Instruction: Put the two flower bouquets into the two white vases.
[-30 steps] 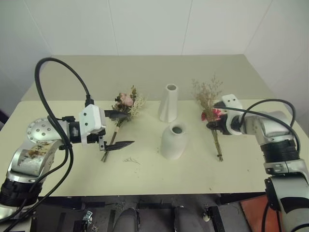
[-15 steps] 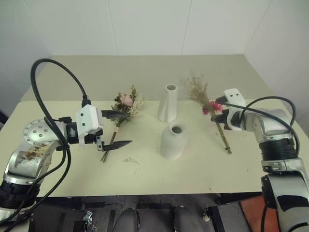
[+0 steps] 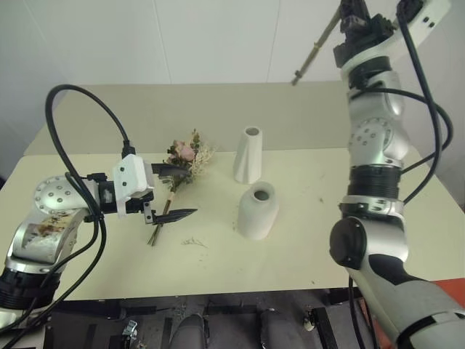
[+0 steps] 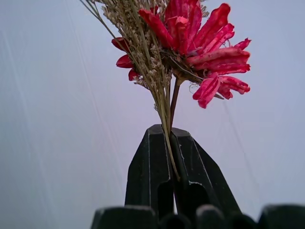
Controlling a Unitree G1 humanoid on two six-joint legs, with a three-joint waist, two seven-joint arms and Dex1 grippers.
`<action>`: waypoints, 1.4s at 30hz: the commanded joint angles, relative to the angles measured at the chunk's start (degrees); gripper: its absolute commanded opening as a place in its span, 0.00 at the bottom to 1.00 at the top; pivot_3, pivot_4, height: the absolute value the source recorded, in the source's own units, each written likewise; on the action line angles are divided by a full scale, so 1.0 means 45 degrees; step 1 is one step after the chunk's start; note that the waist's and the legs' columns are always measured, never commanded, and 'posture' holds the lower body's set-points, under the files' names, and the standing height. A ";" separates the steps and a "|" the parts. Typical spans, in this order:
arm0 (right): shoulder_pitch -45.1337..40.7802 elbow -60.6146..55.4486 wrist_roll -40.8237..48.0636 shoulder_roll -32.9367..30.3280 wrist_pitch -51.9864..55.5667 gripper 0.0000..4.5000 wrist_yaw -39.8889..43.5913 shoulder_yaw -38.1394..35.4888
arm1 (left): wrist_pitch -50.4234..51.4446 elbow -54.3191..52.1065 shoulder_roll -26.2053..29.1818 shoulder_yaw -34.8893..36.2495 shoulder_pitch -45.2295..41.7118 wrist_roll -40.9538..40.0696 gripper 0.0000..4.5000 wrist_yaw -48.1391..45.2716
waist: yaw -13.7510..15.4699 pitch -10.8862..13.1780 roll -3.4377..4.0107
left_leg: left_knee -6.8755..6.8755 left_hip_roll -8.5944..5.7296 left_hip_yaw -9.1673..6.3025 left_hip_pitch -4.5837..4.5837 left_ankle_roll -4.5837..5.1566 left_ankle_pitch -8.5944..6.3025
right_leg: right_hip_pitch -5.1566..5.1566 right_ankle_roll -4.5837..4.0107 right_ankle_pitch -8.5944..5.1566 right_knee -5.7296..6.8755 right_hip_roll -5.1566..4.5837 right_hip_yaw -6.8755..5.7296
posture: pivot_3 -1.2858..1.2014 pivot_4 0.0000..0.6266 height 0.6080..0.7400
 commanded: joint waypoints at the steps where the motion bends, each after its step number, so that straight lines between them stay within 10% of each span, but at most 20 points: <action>1: -0.0013 -0.0127 0.0144 0.0268 -0.0432 0.00 0.0682 0.0505 | -0.0049 -0.0358 0.0343 0.0795 0.0273 -0.0028 1.00 0.0221 | -0.0015 0.0006 0.0009 | -0.0004 0.0001 -0.0001 -0.0002 0.0000 0.0000 | -0.0007 -0.0001 0.0000 0.0003 0.0002 0.0001 | 0.52 0.24 1.00; 42: 0.2195 0.0534 -0.1421 0.1515 -0.2364 0.00 0.1651 0.2706 | 0.0273 -0.0993 0.0711 0.1520 0.1071 -0.0169 1.00 0.0806 | -0.0045 0.0012 0.0019 | -0.0020 0.0002 -0.0004 -0.0003 -0.0017 0.0010 | -0.0024 -0.0005 0.0002 0.0007 0.0004 -0.0002 | 0.52 0.24 1.00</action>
